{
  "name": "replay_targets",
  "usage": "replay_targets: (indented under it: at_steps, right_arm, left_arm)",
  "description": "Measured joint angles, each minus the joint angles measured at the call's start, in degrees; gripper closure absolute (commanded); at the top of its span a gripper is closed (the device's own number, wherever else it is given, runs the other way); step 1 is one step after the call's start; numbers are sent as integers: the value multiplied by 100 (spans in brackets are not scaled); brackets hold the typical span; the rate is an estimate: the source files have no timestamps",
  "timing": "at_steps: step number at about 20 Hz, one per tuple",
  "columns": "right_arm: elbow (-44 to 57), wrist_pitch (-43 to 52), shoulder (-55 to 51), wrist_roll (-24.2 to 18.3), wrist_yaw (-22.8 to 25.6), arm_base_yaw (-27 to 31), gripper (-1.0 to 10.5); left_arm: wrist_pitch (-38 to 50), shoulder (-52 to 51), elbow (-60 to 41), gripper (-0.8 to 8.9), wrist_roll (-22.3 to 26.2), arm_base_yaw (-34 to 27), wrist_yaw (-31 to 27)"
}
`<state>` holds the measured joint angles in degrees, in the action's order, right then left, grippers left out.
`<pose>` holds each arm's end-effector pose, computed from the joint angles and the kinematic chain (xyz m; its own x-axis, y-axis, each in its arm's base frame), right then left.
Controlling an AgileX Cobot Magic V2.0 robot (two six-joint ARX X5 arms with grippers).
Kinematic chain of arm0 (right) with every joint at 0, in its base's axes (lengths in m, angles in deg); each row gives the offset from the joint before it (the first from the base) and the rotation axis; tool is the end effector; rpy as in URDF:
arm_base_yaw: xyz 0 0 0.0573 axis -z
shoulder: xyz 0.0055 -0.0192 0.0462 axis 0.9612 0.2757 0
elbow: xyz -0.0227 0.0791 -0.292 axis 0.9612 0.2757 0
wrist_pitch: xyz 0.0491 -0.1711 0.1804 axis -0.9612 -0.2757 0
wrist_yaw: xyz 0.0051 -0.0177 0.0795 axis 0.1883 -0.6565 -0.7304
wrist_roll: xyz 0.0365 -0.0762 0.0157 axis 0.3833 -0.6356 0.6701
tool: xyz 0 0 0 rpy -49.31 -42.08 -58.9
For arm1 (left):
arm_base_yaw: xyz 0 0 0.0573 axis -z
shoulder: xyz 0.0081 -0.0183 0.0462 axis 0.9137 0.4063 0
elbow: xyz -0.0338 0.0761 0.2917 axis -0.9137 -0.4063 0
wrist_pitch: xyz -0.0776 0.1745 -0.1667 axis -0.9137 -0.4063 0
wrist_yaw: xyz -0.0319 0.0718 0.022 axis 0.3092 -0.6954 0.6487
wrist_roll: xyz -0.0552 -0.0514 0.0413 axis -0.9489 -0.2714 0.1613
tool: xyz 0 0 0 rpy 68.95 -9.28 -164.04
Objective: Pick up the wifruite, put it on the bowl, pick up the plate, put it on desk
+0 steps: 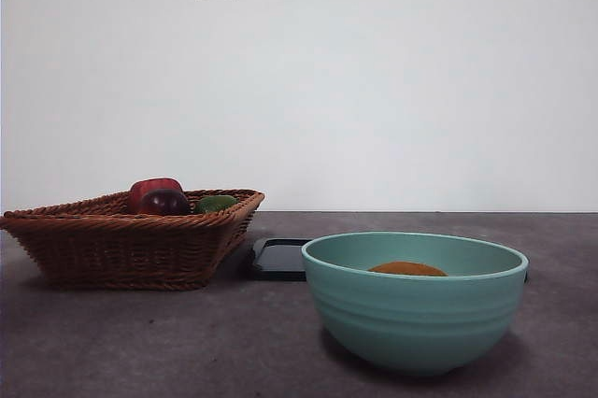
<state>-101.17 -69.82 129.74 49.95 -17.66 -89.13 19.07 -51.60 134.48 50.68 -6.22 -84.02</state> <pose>0.1507 0.0772 0.3185 0.3557 0.5953 -0.7205 -0.3347 0.8009 0.4965 0.0269 -0.0303 0.3475 0.5495 -0.7276 -0.4107 0.7518 0.6450 -0.1369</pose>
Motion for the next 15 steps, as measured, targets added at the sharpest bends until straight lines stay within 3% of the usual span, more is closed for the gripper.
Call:
replay_targets:
  at_steps: [8,15]
  right_arm:
    - [0,212,1753,13,658,-745,399]
    - [0,111,2559,13,1410,-1515,400]
  left_arm:
    - [0,0,0,220,0,0,0]
    - [2,0,0,220,0,0,0]
